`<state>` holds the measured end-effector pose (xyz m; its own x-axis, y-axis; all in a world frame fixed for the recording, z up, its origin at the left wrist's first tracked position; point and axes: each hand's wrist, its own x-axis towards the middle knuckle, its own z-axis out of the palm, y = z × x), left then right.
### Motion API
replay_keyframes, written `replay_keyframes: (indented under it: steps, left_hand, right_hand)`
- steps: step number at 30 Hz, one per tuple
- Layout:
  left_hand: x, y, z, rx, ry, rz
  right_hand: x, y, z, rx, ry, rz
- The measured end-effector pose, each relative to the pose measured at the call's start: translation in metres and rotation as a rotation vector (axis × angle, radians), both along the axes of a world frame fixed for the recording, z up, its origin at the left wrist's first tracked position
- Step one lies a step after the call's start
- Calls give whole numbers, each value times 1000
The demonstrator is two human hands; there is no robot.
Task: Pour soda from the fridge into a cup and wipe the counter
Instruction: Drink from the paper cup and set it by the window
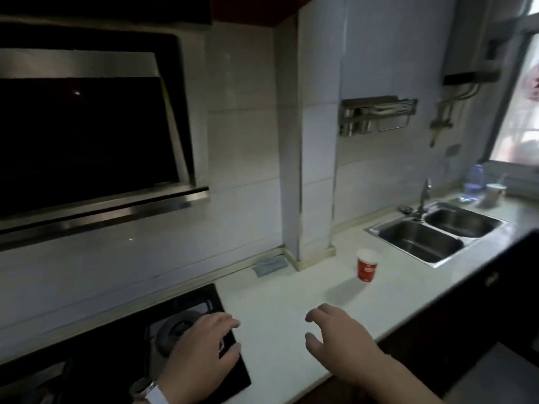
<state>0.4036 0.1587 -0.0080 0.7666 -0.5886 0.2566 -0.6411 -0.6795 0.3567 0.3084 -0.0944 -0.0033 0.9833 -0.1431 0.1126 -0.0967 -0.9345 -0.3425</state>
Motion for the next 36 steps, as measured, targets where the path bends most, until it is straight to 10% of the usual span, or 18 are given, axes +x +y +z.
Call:
replay_keyframes:
  steps: [18, 36]
  left_hand:
    - [150, -137, -59, 69, 132, -339]
    - [122, -347, -65, 166, 64, -514]
  right_hand:
    - [47, -81, -7, -98, 130, -443]
    - [-20, -252, -35, -68, 96, -610]
